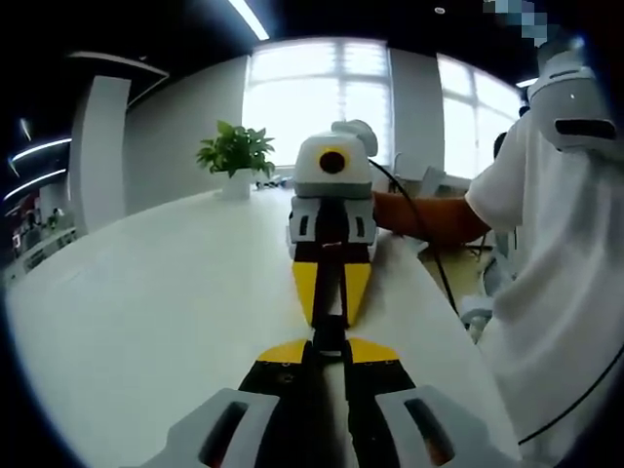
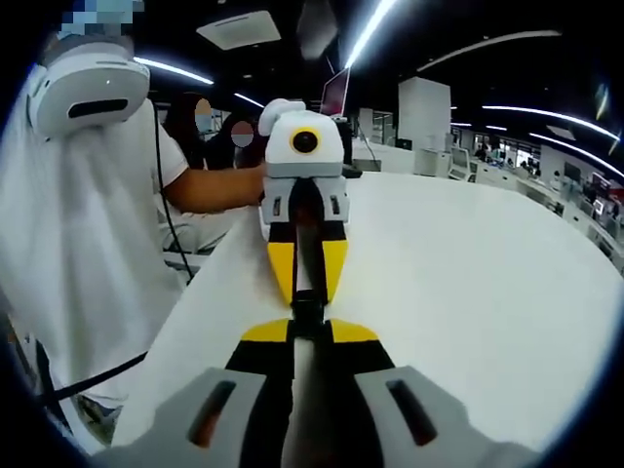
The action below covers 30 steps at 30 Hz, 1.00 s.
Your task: Snap the two parts of the plastic buckle together until the buckle closes and remains connected.
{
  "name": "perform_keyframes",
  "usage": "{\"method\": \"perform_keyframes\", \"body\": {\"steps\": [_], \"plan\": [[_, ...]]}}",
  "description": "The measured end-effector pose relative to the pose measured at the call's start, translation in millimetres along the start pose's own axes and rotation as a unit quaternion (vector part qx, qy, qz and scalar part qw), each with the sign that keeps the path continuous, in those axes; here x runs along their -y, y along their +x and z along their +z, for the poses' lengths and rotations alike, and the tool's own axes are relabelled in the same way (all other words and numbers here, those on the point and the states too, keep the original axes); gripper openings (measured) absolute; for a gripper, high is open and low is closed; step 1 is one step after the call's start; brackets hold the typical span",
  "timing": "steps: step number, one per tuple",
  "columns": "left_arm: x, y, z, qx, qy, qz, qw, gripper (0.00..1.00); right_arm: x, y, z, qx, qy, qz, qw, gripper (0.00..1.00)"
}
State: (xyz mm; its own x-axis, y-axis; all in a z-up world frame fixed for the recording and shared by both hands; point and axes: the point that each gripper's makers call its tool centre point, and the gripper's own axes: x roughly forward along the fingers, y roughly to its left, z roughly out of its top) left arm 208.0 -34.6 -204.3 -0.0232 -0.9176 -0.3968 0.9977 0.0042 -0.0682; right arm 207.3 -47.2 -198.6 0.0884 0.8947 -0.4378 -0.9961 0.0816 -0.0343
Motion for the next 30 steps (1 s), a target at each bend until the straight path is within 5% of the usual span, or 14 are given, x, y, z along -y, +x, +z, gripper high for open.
{"method": "perform_keyframes", "body": {"steps": [30], "plan": [[-2.3, 1.0, -0.9, -0.001, -0.007, 0.014, 0.9999, 0.12, 1.0, -1.6, -2.2, 0.003, 0.006, -0.027, 0.9996, 0.12]]}}
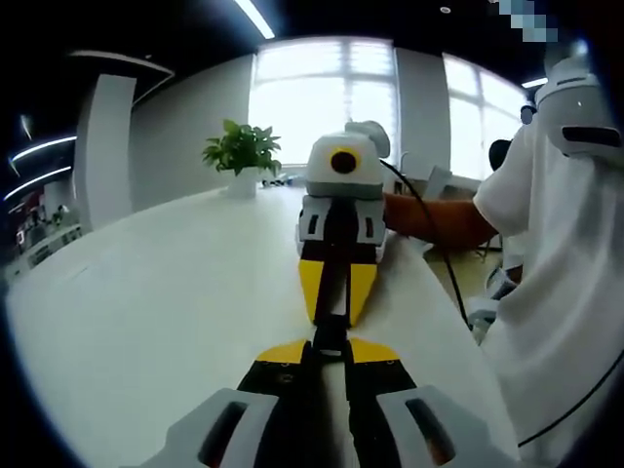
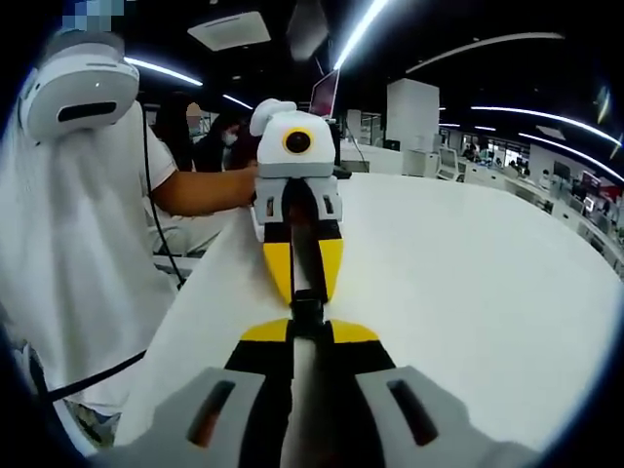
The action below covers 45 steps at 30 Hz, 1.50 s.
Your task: Snap the two parts of the plastic buckle together until the buckle closes and remains connected.
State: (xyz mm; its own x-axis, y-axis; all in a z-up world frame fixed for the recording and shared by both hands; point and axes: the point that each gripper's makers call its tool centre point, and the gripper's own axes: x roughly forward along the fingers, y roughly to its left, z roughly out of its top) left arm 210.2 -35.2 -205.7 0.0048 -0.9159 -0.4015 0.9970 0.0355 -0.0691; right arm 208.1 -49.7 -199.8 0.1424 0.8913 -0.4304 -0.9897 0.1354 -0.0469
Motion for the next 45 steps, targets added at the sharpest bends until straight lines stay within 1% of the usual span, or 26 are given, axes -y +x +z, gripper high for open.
{"method": "perform_keyframes", "body": {"steps": [6, 8, 11, 13, 14, 19, 22, 30, 36, 40, 45], "plan": [[-0.1, -0.3, 0.0, 0.0, 0.0, 0.002, 1.0, 0.12, -0.5, 0.8, -0.1, 0.0, 0.001, 0.001, 1.0, 0.12], [0.1, -0.3, 0.1, 0.0, 0.0, 0.002, 1.0, 0.14, -0.6, 1.0, -0.1, 0.0, 0.001, 0.002, 1.0, 0.12], [0.2, 0.0, 0.2, 0.001, 0.002, 0.003, 1.0, 0.18, -0.3, 1.1, -0.1, 0.0, 0.002, 0.002, 1.0, 0.12], [2.2, 0.2, 0.2, 0.001, 0.003, -0.001, 1.0, 0.22, 0.1, 1.0, -0.2, 0.001, 0.003, 0.001, 1.0, 0.12], [2.9, 0.6, 0.5, 0.002, 0.008, 0.0, 1.0, 0.24, 0.5, 0.8, -0.4, 0.001, 0.003, 0.002, 1.0, 0.12], [-0.6, 0.7, 0.6, 0.007, 0.005, 0.012, 0.9999, 0.34, 2.1, -0.2, -0.9, 0.002, 0.004, 0.001, 1.0, 0.12], [-0.3, 0.7, 0.3, 0.006, 0.005, 0.013, 0.9999, 0.37, 2.2, -0.1, -0.8, 0.002, 0.004, 0.002, 1.0, 0.12], [-0.1, -1.0, 4.1, 0.014, 0.005, 0.018, 0.9997, 0.39, 2.2, 0.2, -0.8, 0.003, 0.004, 0.003, 1.0, 0.12], [-1.0, -1.6, 3.7, 0.014, 0.003, 0.023, 0.9996, 0.39, 2.2, 0.3, -0.6, 0.003, 0.003, 0.003, 1.0, 0.12], [-5.5, -4.1, 5.5, 0.018, 0.0, 0.036, 0.9992, 0.39, 3.2, 0.2, -0.8, 0.003, 0.003, 0.004, 1.0, 0.12], [-10.6, -8.7, 4.0, 0.02, -0.005, 0.051, 0.9985, 0.39, 8.9, -0.1, -1.1, 0.003, 0.003, 0.004, 1.0, 0.12]]}}
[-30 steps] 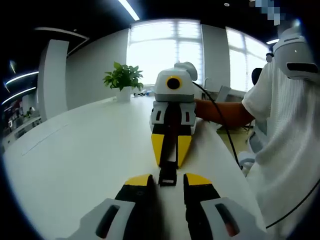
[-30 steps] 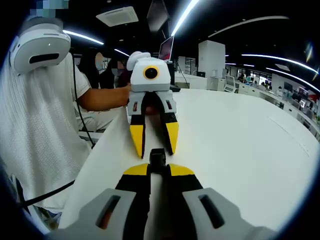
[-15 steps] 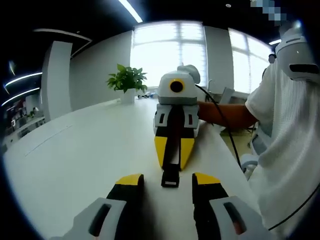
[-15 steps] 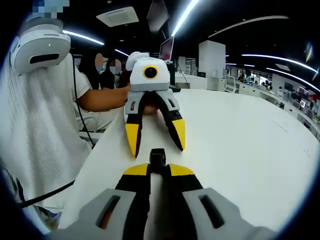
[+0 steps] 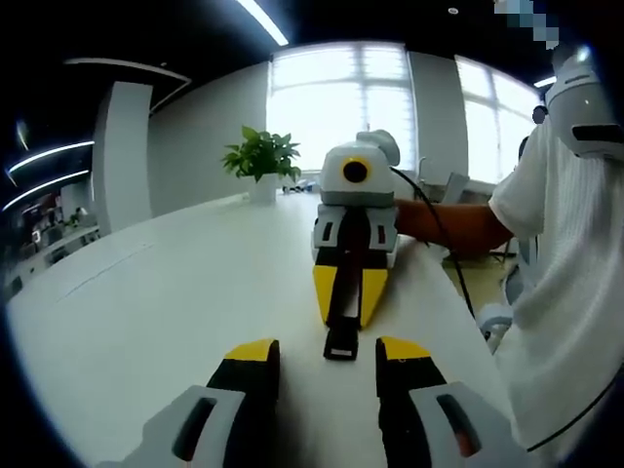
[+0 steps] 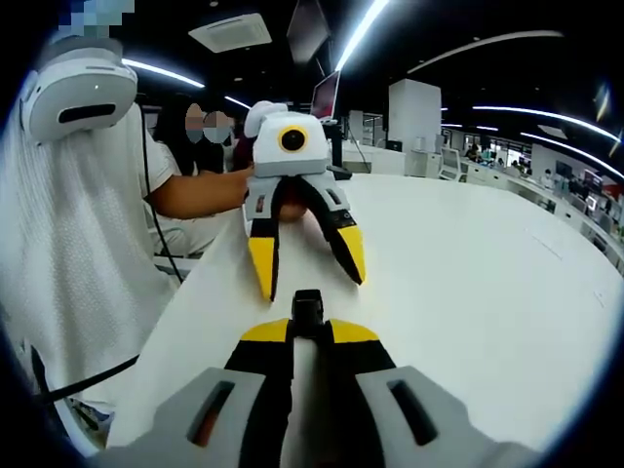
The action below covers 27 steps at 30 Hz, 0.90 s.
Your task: Snap the two parts of the plastic buckle together until the buckle closes and remains connected.
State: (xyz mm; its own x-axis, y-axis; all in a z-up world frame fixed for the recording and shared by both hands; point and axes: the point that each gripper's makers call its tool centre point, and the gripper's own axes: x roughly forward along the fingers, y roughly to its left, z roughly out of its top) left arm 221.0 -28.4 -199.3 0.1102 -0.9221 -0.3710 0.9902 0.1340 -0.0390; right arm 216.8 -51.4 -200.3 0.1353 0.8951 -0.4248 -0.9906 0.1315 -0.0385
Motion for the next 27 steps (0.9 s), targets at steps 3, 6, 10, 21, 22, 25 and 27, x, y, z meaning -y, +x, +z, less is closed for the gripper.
{"method": "perform_keyframes", "body": {"steps": [3, 6, 10, 21, 22, 25, 27], "plan": [[-5.2, -2.3, 0.2, 0.004, -0.006, 0.016, 0.9998, 0.39, 5.0, -1.6, -0.5, 0.0, 0.0, -0.002, 1.0, 0.12], [-11.0, -4.9, 0.4, 0.01, -0.012, 0.029, 0.9995, 0.39, 9.6, -2.4, -0.7, 0.0, 0.001, -0.001, 1.0, 0.12], [-20.1, -8.6, 1.7, 0.019, -0.024, 0.054, 0.9981, 0.39, 23.6, -4.4, -2.1, -0.001, 0.002, -0.004, 1.0, 0.12], [-39.9, -16.0, 1.2, 0.026, -0.042, 0.112, 0.9925, 0.39, 54.8, -4.4, -2.9, -0.003, 0.006, -0.007, 1.0, 0.12], [-41.8, -16.6, 0.8, 0.025, -0.044, 0.118, 0.9917, 0.39, 57.1, -4.0, -2.7, -0.004, 0.006, -0.006, 1.0, 0.12], [-46.7, -18.0, 0.9, 0.027, -0.048, 0.133, 0.9895, 0.39, 65.0, -4.6, -2.3, -0.006, 0.006, -0.005, 0.9999, 0.12], [-49.7, -19.4, 1.8, 0.031, -0.051, 0.143, 0.9879, 0.39, 71.6, -5.2, -2.2, -0.006, 0.006, -0.004, 1.0, 0.12]]}}
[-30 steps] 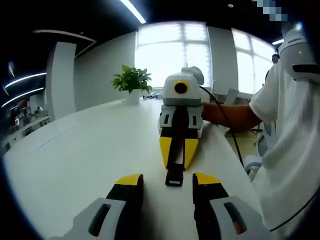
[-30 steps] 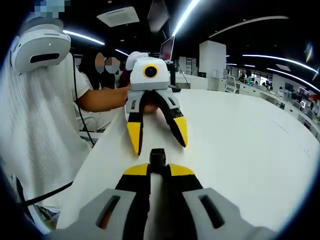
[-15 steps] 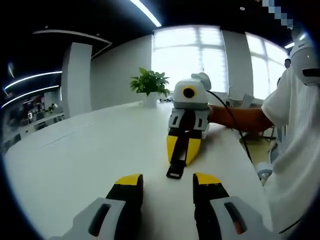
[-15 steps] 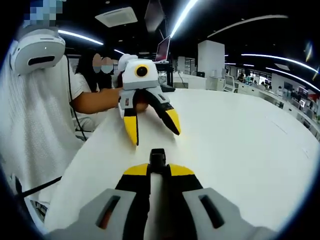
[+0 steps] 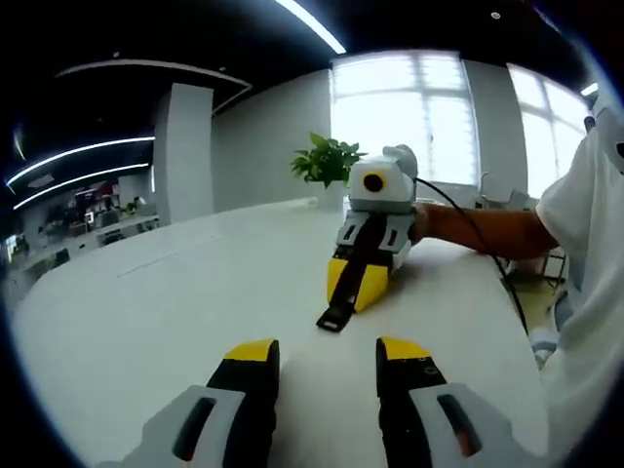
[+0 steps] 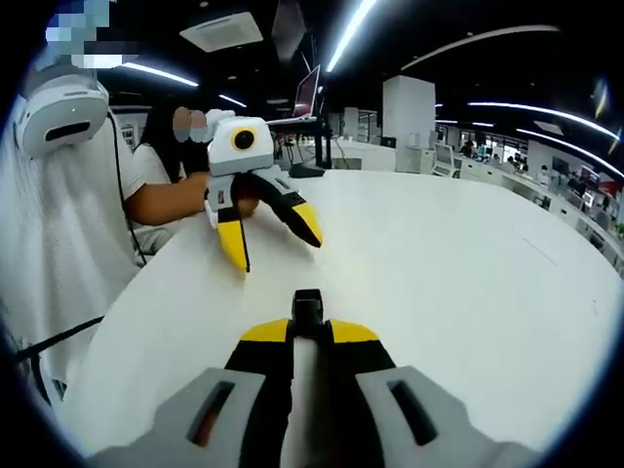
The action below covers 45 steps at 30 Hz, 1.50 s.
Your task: Snap the two parts of the plastic buckle together until the buckle closes and remains connected.
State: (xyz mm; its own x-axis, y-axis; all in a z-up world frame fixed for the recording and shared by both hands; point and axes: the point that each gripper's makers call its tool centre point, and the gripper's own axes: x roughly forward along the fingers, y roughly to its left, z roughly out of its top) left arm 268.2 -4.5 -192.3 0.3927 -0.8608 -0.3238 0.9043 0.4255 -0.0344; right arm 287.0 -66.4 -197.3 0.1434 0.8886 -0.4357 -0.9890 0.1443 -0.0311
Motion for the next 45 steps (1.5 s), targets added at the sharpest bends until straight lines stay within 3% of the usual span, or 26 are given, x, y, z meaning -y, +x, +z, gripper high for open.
{"method": "perform_keyframes", "body": {"steps": [16, 27, 38, 45], "plan": [[-45.2, -12.5, 2.1, 0.011, -0.05, 0.095, 0.9941, 0.39, 59.6, 11.7, -1.4, -0.024, 0.001, 0.002, 0.9997, 0.12], [-60.7, -20.9, 2.8, 0.005, -0.067, 0.136, 0.9884, 0.39, 89.5, 14.9, -1.5, -0.023, -0.001, 0.0, 0.9997, 0.12], [-55.7, -21.9, -1.9, 0.001, -0.083, 0.146, 0.9858, 0.39, 118.2, 25.5, -4.4, -0.022, -0.002, 0.0, 0.9998, 0.12], [-52.4, -21.6, -2.5, 0.001, -0.084, 0.144, 0.9861, 0.39, 118.2, 25.1, -5.4, -0.02, -0.004, -0.001, 0.9998, 0.12]]}}
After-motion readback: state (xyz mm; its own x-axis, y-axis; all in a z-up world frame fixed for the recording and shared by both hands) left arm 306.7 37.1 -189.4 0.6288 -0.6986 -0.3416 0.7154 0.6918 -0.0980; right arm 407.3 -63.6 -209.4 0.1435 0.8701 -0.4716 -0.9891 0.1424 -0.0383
